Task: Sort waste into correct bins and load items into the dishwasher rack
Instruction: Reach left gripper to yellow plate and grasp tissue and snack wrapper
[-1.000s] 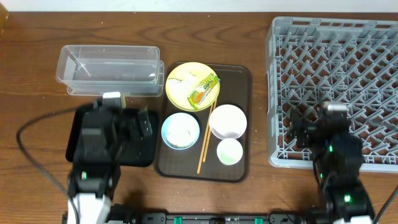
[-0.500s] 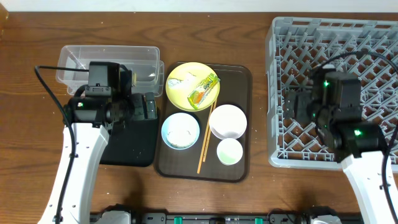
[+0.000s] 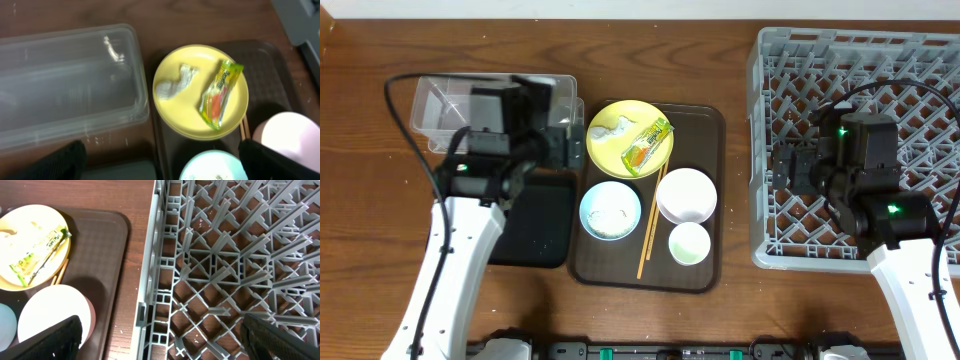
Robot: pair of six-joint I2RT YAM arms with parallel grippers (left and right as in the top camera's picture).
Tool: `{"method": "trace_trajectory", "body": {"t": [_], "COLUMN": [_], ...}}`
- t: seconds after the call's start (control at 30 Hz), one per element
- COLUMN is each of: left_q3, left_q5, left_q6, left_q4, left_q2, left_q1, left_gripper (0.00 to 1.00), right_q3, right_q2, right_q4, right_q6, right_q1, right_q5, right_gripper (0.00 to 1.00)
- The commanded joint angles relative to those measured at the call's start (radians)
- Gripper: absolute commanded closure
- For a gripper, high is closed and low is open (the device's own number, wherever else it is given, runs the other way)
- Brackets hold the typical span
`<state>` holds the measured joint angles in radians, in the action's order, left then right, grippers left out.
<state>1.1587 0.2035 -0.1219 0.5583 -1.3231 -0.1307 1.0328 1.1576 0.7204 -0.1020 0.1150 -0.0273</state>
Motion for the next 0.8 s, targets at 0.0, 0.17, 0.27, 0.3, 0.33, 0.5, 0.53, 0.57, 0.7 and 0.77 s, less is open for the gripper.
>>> {"method": "trace_trajectory", "body": {"t": [0.0,0.17,0.27,0.3,0.33,0.5,0.53,0.57,0.7,0.77], "left_q3": [0.030,0.056,0.055,0.055,0.055,0.055,0.055,0.055,0.055,0.055], "left_q5": [-0.040,-0.039,-0.039,-0.039,-0.039,-0.040,-0.040,-0.040,-0.056,-0.095], "left_q6": [-0.141,-0.215,-0.225,-0.225,-0.225,-0.226,-0.226,-0.226,-0.226,-0.226], "left_q4": [-0.039,-0.126,-0.204,-0.220,-0.233,-0.270,-0.277,-0.285,-0.325,-0.349], "left_q2": [-0.066,-0.189,-0.260,-0.281,-0.304,-0.413,-0.435,-0.459,-0.537,-0.568], "left_q1": [-0.053,-0.121,-0.155,-0.164,-0.174,-0.187,-0.185,-0.184,-0.179,-0.178], "left_gripper": [0.00,0.01,0.06,0.07,0.07,0.07,0.07,0.07,0.08,0.13], "right_q3": [0.020,0.020,0.020,0.020,0.020,0.020,0.020,0.020,0.020,0.020], "right_q2": [-0.003,-0.003,-0.003,-0.003,-0.002,-0.001,-0.001,-0.001,-0.001,-0.001], "right_q4": [-0.002,-0.002,0.000,0.000,-0.001,-0.001,0.000,0.001,0.001,0.002], "right_q6": [0.002,0.002,0.002,0.002,0.002,0.002,0.002,0.002,0.002,0.002], "right_q1": [-0.005,-0.005,-0.005,-0.005,-0.005,-0.005,-0.005,-0.005,-0.005,-0.005], "right_q5": [-0.007,-0.007,-0.007,-0.007,-0.007,0.000,0.000,0.000,0.000,0.000], "right_gripper": [0.01,0.01,0.01,0.01,0.01,0.01,0.01,0.01,0.01,0.01]}}
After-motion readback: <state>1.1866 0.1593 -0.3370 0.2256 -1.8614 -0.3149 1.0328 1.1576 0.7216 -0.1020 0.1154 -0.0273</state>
